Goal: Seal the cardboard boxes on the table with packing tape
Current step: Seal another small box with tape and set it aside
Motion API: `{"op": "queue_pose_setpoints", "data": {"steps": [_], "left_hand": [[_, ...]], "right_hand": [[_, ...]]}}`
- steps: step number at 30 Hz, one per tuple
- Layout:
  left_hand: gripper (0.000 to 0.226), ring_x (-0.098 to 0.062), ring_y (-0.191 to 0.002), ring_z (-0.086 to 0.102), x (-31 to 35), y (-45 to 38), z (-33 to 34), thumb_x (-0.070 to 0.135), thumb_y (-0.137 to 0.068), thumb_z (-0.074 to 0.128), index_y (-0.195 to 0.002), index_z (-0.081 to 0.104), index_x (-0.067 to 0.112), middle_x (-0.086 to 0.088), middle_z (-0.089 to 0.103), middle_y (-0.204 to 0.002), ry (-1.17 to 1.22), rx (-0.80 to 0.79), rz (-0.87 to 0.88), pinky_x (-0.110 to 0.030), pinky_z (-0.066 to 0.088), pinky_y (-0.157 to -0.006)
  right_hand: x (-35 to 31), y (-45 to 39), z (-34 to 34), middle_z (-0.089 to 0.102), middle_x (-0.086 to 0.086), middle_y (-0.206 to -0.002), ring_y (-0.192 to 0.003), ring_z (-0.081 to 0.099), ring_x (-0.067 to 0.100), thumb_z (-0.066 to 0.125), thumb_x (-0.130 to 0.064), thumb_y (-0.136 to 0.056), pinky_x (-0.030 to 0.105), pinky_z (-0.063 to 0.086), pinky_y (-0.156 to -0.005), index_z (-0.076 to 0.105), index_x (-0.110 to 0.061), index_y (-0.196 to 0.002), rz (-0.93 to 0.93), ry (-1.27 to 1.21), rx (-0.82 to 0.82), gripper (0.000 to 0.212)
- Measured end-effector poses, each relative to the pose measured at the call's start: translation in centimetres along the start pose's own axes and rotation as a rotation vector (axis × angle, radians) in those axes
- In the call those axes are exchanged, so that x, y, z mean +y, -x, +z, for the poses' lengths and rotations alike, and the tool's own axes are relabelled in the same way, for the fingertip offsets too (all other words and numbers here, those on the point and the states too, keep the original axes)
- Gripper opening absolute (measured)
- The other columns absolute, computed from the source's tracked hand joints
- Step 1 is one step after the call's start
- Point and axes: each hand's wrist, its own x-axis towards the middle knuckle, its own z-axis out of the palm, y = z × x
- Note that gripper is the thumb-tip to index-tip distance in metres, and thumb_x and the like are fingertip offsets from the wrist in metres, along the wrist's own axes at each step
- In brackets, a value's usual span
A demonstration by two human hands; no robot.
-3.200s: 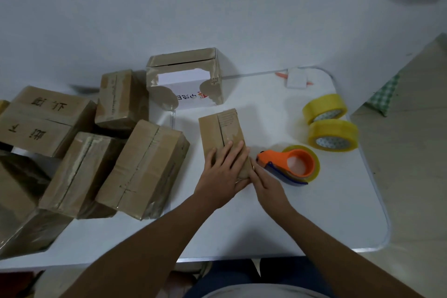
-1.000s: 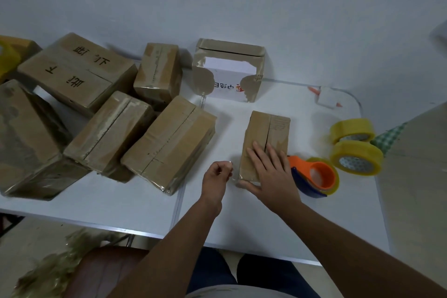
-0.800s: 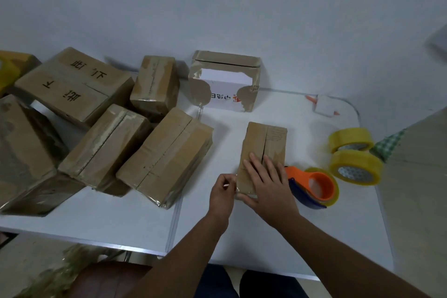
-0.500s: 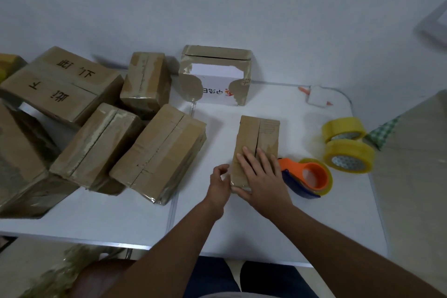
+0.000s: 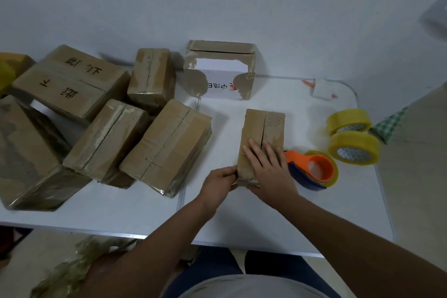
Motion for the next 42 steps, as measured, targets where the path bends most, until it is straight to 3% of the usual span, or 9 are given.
{"op": "queue_pose_setpoints", "data": {"steps": [4,12,19,24,27,31,33,37,42], "left_hand": [[0.032,-0.003,-0.108,0.065,-0.4,-0.2,-2.4,0.010,-0.096,0.061,-0.124,0.067,0.024,0.013,0.071,-0.116,-0.192,-0.137,0.146,-0.019,0.052,-0.093],[0.018,-0.005,-0.084,0.071,-1.3,-2.1,-2.1,0.013,-0.086,0.075,-0.089,0.057,0.013,0.004,0.071,-0.087,-0.518,-0.021,0.350,-0.032,0.057,-0.073],[0.013,-0.012,-0.085,0.071,-0.4,-2.4,-3.0,0.008,-0.086,0.073,-0.083,0.061,0.012,-0.003,0.072,-0.084,-0.621,-0.083,0.406,-0.022,0.053,-0.070],[0.005,-0.003,-0.087,0.068,1.7,-2.2,-6.6,0.009,-0.092,0.067,-0.093,0.063,0.008,-0.005,0.072,-0.094,-0.656,-0.143,0.329,-0.035,0.055,-0.076],[0.028,-0.010,-0.101,0.063,3.2,-1.6,-8.0,0.006,-0.098,0.055,-0.124,0.055,0.017,-0.002,0.066,-0.119,-0.712,-0.024,0.283,-0.026,0.051,-0.080],[0.053,-0.019,-0.106,0.061,4.5,-1.1,-7.3,0.006,-0.099,0.048,-0.147,0.034,0.023,-0.003,0.058,-0.131,-0.807,0.145,0.364,-0.031,0.048,-0.084],[0.054,-0.026,-0.122,0.055,4.6,-0.9,-5.4,0.023,-0.102,0.049,-0.151,0.027,0.023,-0.009,0.050,-0.142,-0.881,0.095,0.444,-0.035,0.045,-0.098],[0.102,-0.034,-0.151,-0.001,2.9,-1.8,-1.9,0.077,-0.086,0.040,-0.157,-0.004,0.019,-0.012,-0.008,-0.165,-1.359,-0.007,0.331,-0.049,0.002,-0.121],[0.115,-0.034,-0.151,-0.008,3.1,-3.3,-4.0,0.068,-0.080,0.064,-0.156,-0.012,0.027,-0.004,-0.012,-0.164,-1.489,-0.159,0.408,-0.050,-0.004,-0.120]], "right_hand": [[-0.4,-0.1,-0.3,0.011,0.001,-0.163,-0.148,0.015,0.031,0.061,-0.058,-0.082,0.055,0.015,-0.118,0.014,-0.021,-0.156,-0.001,-0.003,-0.006,0.095],[-0.2,-0.2,-0.1,0.012,0.001,-0.163,-0.148,0.016,0.031,0.070,-0.049,-0.078,0.054,0.015,-0.118,0.016,-0.021,-0.156,0.009,0.000,-0.030,0.098],[-0.4,-0.2,-0.4,0.004,0.000,-0.164,-0.150,0.008,0.030,0.062,-0.053,-0.082,0.053,0.005,-0.119,0.010,-0.024,-0.156,-0.012,-0.039,-0.043,0.095],[-2.2,-1.2,-2.2,-0.003,-0.010,-0.163,-0.150,-0.008,0.020,0.043,-0.062,-0.093,0.044,-0.005,-0.120,0.014,-0.034,-0.154,0.000,-0.437,-0.095,0.074],[-1.5,-2.1,-4.3,0.020,-0.006,-0.160,-0.147,0.017,0.018,0.049,-0.048,-0.096,0.046,0.018,-0.119,0.033,-0.027,-0.150,0.095,-0.703,0.020,0.060],[2.1,-4.7,-6.2,0.018,0.006,-0.161,-0.148,0.012,0.026,0.053,-0.037,-0.098,0.041,0.018,-0.119,0.029,-0.014,-0.151,0.341,-0.680,0.047,0.063],[3.0,-5.4,-6.4,0.018,0.011,-0.160,-0.147,0.014,0.028,0.050,-0.033,-0.100,0.036,0.015,-0.118,0.023,-0.010,-0.152,0.403,-0.720,-0.006,0.063],[3.4,-4.7,-5.8,0.049,0.010,-0.139,-0.128,0.042,0.033,0.048,-0.041,-0.098,0.043,0.032,-0.105,0.029,-0.017,-0.149,0.501,-0.584,0.009,0.060],[3.2,-1.4,-3.6,0.049,0.011,-0.130,-0.102,0.059,0.024,0.052,-0.039,-0.097,0.036,0.046,-0.091,0.033,-0.016,-0.148,0.492,-0.708,0.033,0.059]]}}
